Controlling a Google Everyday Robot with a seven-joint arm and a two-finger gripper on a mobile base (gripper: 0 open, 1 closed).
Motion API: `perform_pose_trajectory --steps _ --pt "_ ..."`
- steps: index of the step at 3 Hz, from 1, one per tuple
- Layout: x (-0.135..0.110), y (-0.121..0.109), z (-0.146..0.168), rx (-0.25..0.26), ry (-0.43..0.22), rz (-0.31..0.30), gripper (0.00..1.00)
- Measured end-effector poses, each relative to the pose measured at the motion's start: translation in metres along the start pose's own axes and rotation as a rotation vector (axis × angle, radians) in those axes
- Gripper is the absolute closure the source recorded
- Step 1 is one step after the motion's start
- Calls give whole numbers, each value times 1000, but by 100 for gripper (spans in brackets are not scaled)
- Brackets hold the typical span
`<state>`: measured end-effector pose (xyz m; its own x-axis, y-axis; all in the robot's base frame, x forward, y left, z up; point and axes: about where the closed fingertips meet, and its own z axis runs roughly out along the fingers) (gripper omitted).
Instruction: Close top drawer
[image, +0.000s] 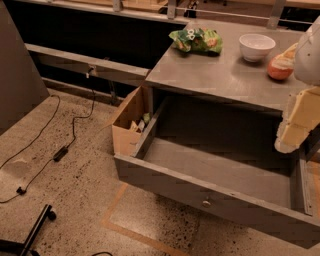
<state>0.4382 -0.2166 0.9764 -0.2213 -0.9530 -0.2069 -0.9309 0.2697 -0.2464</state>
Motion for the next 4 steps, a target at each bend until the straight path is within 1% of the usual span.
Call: perform_pose_trajectory --steps 1,2,3,4 --pt "0 0 0 2 -1 -2 2" --pt "0 0 0 9 -3 -6 25" --pt "16 9 28 -6 -5 13 47" --pt "41 26 61 -23 28 49 71"
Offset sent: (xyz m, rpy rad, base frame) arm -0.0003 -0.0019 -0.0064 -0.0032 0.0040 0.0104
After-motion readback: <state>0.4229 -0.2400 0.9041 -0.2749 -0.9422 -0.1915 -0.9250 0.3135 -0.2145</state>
